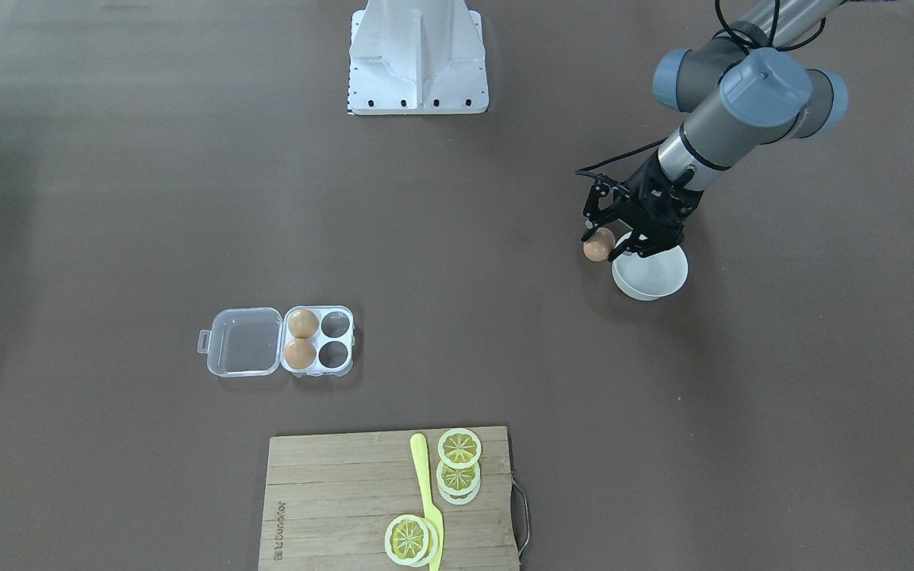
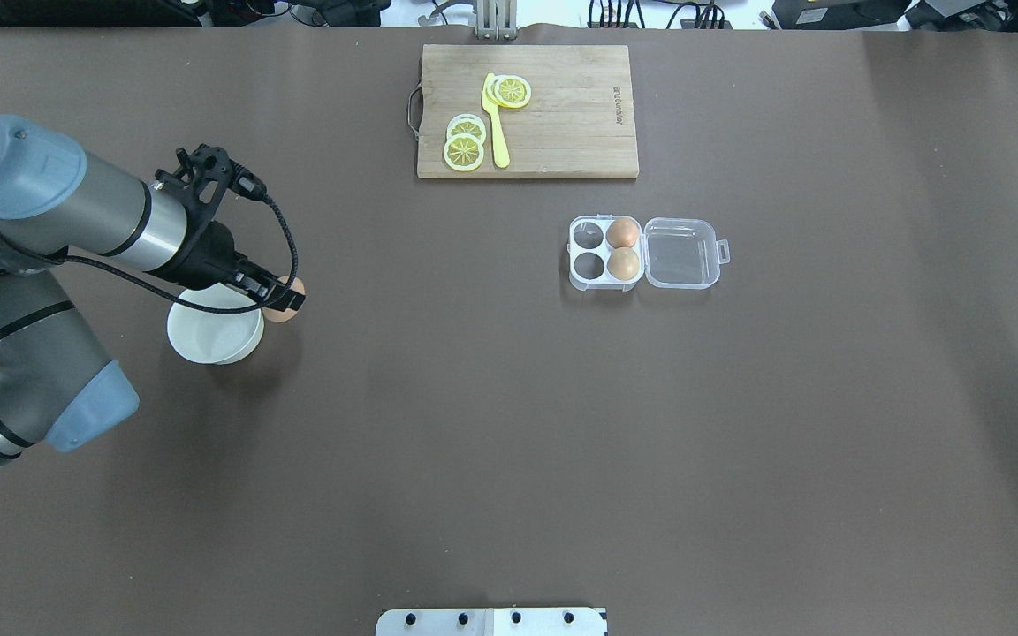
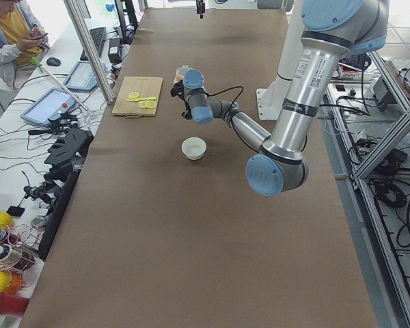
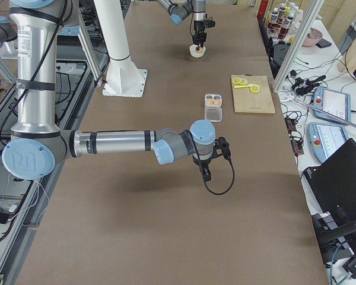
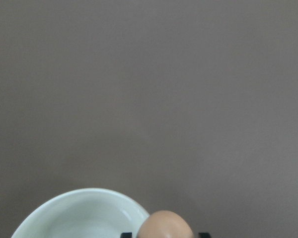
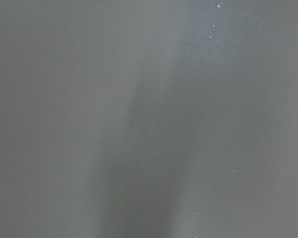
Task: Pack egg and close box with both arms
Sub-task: 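Carry the egg with the left gripper over to the clear egg box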
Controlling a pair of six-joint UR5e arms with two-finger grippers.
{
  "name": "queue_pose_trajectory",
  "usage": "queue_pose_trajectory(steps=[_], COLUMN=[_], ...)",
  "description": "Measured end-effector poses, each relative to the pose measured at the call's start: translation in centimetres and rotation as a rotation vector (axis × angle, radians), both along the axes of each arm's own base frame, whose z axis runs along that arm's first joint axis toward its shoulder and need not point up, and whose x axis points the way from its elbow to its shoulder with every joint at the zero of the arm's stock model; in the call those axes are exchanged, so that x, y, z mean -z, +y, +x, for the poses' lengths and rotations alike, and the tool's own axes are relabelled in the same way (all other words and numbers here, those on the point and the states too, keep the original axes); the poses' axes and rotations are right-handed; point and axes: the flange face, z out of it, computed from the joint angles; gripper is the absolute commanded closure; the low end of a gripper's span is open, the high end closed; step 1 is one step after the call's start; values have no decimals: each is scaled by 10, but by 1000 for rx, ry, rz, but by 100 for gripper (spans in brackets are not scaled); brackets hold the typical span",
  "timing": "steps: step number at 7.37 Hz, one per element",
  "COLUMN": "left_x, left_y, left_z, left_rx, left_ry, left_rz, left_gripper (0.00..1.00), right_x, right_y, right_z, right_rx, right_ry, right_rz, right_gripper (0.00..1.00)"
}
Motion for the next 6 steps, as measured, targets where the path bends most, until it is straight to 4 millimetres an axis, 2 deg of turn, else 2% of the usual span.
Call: queue_pose_trajectory(steps=[2, 4, 6], left_x=[56, 85, 106], left_y=[-11, 0, 10], left_z=[28, 82, 110], left_rx=[42, 142, 200], left_ry=[137, 241, 287], left_rz=[21, 80, 99], left_gripper=[100, 100, 100], right_x=[22, 34, 36], right_y=[-6, -7, -6], right_z=[-15, -24, -26], right_rx=[-27, -37, -39], right_ry=[-18, -26, -28], right_rz=[-24, -34, -37], right_gripper=[1, 1, 1])
